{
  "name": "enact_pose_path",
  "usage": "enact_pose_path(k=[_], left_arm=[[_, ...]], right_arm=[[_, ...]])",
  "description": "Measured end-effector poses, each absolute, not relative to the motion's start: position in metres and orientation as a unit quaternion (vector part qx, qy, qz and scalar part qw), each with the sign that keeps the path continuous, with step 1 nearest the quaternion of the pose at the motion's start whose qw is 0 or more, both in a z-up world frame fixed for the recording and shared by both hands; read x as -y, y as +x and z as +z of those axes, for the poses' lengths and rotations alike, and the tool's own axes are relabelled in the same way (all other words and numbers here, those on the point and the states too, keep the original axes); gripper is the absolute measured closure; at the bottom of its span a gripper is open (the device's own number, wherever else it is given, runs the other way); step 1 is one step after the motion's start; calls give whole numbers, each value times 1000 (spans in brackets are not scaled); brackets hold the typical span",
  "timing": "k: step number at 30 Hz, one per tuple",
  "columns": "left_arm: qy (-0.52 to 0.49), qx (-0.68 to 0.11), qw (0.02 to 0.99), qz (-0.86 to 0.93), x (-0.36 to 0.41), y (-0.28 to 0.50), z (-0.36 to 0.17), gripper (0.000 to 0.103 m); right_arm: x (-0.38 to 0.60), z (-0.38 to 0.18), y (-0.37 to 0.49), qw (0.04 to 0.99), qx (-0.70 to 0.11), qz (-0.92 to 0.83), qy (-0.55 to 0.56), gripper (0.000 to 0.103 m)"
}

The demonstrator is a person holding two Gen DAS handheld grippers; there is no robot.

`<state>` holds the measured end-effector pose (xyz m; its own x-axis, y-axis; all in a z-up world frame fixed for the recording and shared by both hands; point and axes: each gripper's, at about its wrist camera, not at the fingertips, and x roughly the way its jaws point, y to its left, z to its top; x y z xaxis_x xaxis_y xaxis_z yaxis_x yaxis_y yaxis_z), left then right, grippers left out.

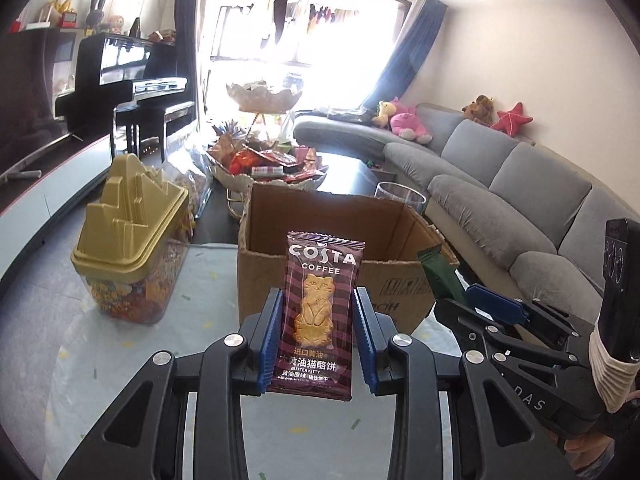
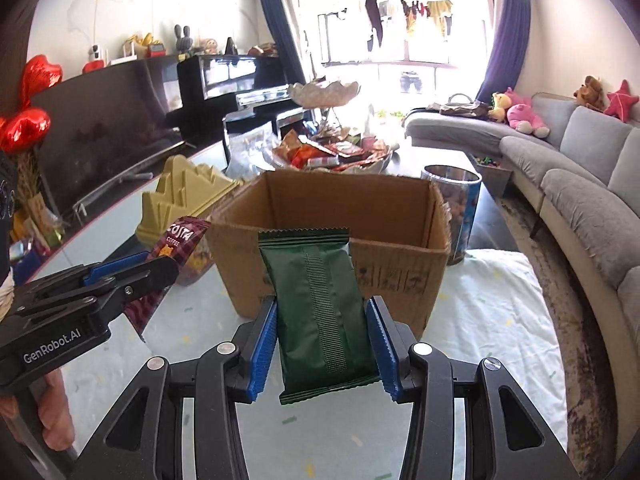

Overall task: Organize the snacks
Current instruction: 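Carry both packets into the cardboard box and open both grippers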

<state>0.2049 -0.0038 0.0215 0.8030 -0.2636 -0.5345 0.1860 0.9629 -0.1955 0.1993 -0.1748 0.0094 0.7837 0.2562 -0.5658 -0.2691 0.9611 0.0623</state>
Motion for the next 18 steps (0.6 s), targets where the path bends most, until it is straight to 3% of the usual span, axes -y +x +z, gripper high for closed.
enact_pose_path(k=[18], left_arm=[[-43, -277, 953, -114, 16, 279, 63, 69]], right_arm=[[176, 52, 251, 956, -270, 113, -16, 57]])
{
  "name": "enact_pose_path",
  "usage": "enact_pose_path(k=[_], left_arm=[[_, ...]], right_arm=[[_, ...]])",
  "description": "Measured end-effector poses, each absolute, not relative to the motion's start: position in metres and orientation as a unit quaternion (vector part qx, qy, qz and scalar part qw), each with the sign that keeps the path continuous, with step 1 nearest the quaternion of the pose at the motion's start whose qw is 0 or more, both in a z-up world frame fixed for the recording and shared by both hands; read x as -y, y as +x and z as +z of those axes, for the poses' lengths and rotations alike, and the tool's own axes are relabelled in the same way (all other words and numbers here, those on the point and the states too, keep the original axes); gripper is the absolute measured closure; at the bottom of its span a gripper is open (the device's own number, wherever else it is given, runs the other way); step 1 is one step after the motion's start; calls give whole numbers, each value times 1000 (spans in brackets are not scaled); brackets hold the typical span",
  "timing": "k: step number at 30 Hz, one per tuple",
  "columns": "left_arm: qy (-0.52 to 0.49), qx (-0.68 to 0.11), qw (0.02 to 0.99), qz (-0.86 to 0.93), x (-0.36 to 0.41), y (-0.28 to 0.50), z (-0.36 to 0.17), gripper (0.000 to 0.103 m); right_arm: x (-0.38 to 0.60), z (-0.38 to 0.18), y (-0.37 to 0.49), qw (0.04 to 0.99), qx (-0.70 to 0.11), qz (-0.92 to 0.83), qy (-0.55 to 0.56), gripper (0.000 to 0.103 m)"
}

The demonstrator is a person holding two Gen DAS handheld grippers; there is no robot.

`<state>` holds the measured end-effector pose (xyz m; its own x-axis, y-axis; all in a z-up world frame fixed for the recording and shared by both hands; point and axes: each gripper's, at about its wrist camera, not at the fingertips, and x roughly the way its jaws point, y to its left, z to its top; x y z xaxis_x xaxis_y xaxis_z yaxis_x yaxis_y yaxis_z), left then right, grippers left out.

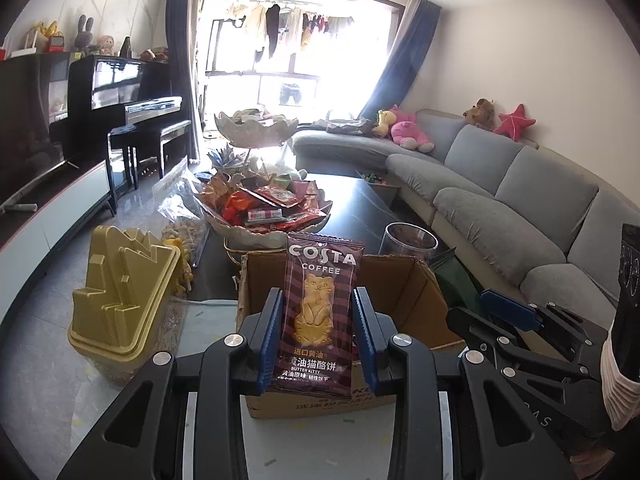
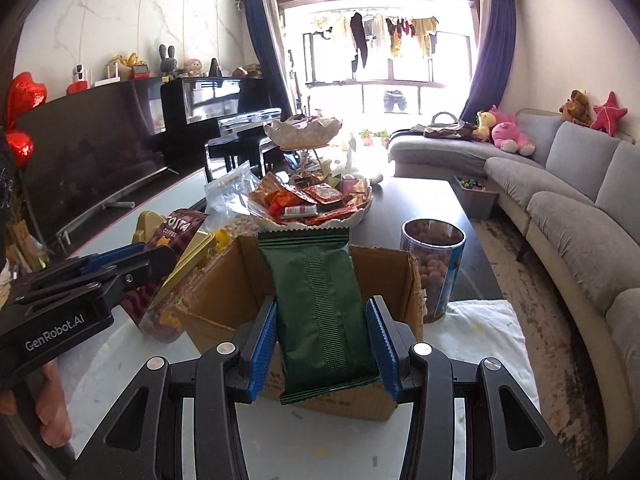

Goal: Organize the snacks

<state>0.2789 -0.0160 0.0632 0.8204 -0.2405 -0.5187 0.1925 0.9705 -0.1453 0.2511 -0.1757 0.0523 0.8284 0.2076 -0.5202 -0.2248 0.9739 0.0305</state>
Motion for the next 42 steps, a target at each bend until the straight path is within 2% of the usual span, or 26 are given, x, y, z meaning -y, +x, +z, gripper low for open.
enact_pose_path(k=[12, 18, 20, 24, 25, 33, 42], left_arm=[[-38, -318, 940, -119, 25, 327, 44, 69], [-34, -328, 938, -104, 24, 338, 35, 59], [-31, -329, 938, -102, 24, 336, 34, 51], [-19, -317, 944, -89, 25, 323, 37, 49], [-17, -314, 945, -86, 25, 318, 37, 46], [-1, -288, 955, -70, 22, 269, 47, 38], [18, -264, 962, -59, 20, 207, 53, 22]], right_arm=[[175, 41, 295, 947, -302, 111, -18, 57], [177, 32, 311, 944, -314, 99, -16, 57], [179, 31, 313, 944, -315, 93, -13, 45], [182, 29, 308, 945, -314, 88, -8, 44], [183, 29, 305, 945, -314, 87, -5, 44], [188, 38, 265, 955, -289, 69, -4, 33], [194, 50, 204, 964, -260, 57, -6, 23]])
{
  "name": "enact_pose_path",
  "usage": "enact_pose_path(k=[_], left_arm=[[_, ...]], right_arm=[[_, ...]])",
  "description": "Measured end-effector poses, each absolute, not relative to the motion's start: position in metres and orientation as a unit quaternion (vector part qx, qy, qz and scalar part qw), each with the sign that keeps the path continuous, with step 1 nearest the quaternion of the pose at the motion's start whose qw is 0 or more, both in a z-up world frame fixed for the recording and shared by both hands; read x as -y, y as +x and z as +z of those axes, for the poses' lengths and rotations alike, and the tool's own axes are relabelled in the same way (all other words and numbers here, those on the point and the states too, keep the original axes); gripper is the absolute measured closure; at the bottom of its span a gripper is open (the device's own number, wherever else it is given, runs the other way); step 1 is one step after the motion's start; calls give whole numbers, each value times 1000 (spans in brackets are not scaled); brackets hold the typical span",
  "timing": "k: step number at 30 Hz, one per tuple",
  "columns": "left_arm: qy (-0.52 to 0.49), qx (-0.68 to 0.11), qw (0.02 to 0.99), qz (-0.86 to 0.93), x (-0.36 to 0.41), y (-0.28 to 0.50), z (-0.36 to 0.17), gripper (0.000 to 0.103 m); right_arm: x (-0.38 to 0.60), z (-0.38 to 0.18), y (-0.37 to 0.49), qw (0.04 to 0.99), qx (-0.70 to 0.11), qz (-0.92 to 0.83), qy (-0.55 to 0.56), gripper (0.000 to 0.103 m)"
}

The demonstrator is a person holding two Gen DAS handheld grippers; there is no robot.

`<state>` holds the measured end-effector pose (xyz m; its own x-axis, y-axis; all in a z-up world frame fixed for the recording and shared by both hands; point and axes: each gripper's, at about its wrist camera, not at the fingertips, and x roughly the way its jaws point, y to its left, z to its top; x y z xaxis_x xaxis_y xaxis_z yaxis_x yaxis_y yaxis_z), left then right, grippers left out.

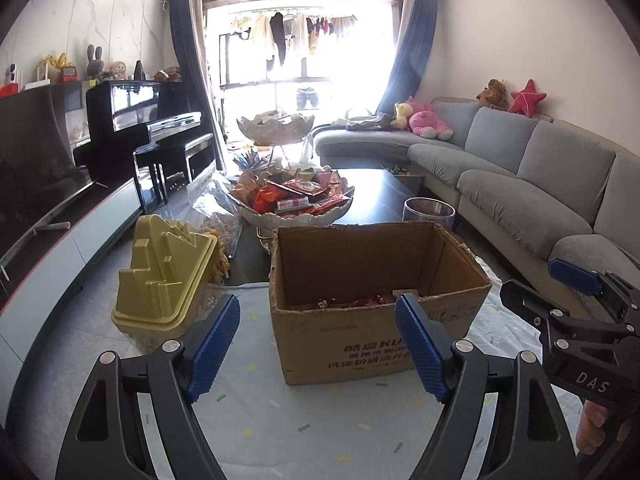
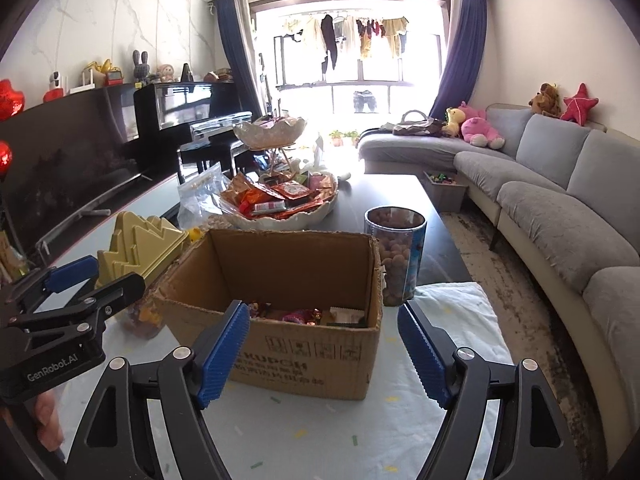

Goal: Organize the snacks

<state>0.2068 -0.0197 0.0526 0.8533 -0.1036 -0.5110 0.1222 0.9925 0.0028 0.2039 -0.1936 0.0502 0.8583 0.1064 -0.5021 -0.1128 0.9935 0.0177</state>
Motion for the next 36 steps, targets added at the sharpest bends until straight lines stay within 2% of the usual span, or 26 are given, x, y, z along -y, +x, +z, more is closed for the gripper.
enact_pose_path(k=[2, 14, 36], left_arm=[[19, -258, 965, -54, 18, 192, 53, 19], [23, -228, 973, -42, 15, 109, 60, 1], [32, -213, 976, -42, 23, 34, 60, 0]], right_arm=[[194, 52, 188, 967, -251, 52, -10, 19], [196, 60, 107, 974, -222, 43, -17, 10], [204, 54, 29, 975, -218, 34, -20, 10]])
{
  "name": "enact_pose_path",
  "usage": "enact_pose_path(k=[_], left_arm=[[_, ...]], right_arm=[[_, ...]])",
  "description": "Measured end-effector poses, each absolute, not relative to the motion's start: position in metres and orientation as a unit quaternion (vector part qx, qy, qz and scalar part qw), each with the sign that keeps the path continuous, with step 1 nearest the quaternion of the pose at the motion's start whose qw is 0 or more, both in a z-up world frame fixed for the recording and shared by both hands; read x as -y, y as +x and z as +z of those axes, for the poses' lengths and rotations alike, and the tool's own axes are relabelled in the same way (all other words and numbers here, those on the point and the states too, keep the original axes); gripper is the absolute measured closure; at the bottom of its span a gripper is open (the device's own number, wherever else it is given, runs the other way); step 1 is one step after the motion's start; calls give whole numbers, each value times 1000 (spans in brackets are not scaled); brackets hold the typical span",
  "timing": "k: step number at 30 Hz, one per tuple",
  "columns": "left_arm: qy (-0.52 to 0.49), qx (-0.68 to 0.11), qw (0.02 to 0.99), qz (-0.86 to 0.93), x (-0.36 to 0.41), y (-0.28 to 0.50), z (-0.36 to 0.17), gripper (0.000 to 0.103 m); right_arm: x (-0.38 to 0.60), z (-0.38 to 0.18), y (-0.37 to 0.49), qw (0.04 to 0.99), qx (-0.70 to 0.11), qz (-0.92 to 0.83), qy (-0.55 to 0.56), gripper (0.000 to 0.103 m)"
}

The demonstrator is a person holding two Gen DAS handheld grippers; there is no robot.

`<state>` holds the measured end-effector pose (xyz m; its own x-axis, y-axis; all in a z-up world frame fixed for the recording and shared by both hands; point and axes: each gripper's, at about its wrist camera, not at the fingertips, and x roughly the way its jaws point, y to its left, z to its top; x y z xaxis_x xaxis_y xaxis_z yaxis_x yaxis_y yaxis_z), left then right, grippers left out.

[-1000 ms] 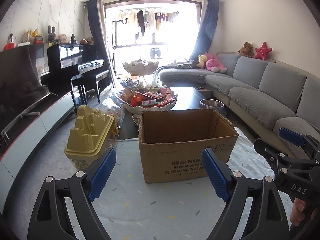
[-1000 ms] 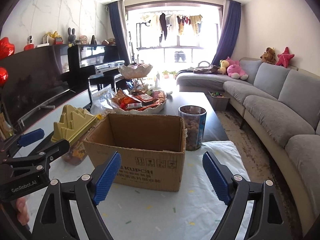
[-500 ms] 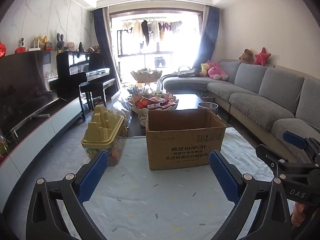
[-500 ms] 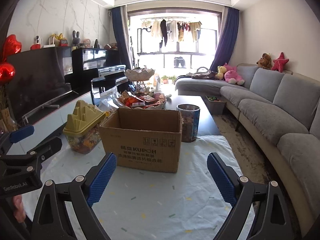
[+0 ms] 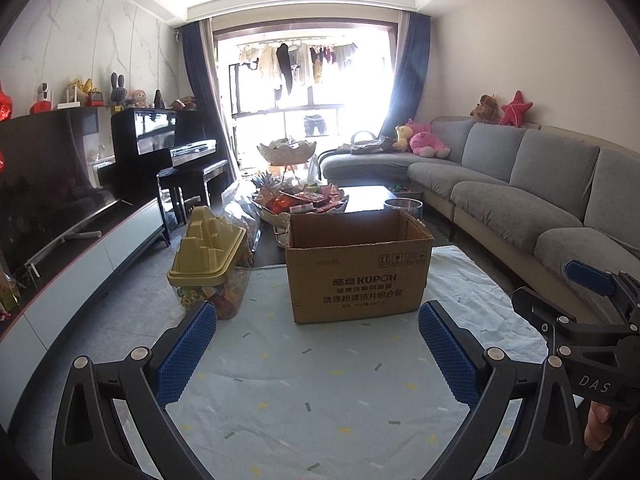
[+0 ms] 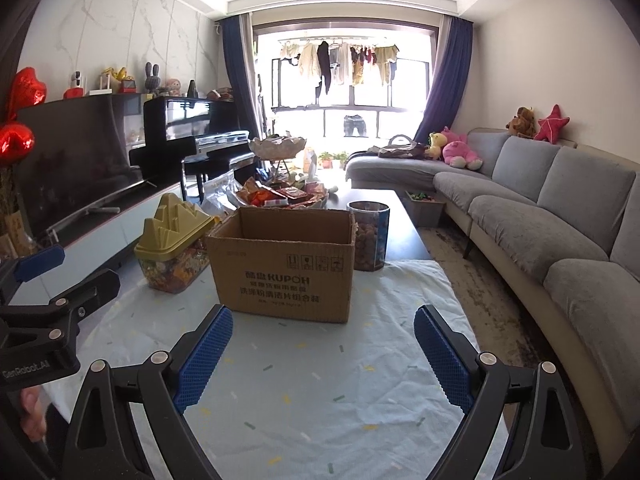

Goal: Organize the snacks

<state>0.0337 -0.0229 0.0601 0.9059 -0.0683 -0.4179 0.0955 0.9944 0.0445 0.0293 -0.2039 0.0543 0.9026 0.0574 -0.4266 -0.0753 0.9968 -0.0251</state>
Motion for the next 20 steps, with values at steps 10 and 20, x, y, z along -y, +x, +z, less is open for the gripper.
enact_pose_path(k=[10, 20], left_arm=[[27, -207, 977, -46, 24, 25, 62, 0], [21, -214, 976, -46, 21, 26, 59, 0]], right_arm=[[208, 57, 18, 976, -213, 31, -20, 10], [207, 56, 18, 976, -215, 30, -20, 10]])
